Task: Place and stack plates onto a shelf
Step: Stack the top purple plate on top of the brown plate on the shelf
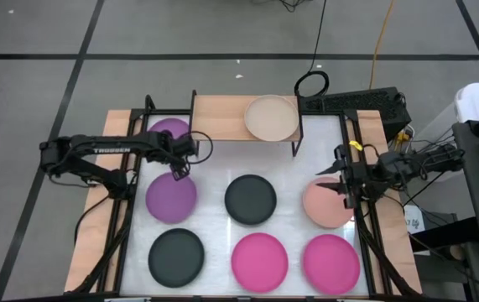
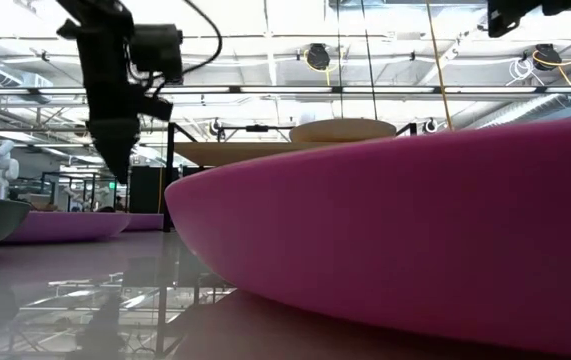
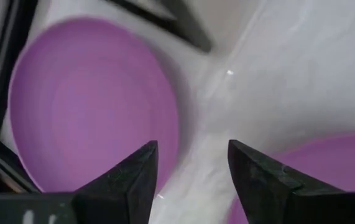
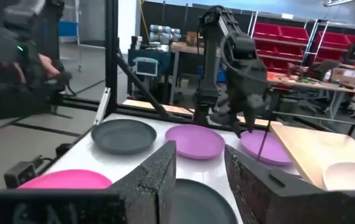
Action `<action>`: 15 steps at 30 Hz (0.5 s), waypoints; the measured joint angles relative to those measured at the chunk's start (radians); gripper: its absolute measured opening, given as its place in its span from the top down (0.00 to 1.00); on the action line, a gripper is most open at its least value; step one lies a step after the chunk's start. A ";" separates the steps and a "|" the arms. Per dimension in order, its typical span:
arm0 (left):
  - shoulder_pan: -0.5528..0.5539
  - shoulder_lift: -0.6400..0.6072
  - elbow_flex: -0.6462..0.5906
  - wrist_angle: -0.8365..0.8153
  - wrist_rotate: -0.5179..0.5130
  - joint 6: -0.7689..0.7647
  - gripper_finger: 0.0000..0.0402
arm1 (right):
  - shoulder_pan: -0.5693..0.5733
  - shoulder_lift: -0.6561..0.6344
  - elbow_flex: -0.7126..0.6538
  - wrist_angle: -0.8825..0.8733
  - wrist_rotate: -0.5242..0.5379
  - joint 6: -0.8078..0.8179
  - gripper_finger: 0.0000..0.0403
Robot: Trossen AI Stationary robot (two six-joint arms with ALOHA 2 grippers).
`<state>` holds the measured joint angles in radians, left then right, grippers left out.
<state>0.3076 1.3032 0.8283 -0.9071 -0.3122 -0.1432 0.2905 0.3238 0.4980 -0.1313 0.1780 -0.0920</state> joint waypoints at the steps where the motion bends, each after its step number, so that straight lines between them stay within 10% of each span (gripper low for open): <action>1: 0.017 -0.001 -0.016 0.009 0.001 0.006 0.50 | 0.000 -0.006 0.000 -0.010 0.000 0.001 0.70; 15: 0.150 -0.002 -0.170 0.201 0.052 0.091 0.50 | 0.000 -0.164 -0.114 0.066 0.001 -0.004 0.70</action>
<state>0.4579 1.3014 0.6585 -0.7057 -0.2606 -0.0526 0.2909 0.1598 0.3840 -0.0652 0.1787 -0.0959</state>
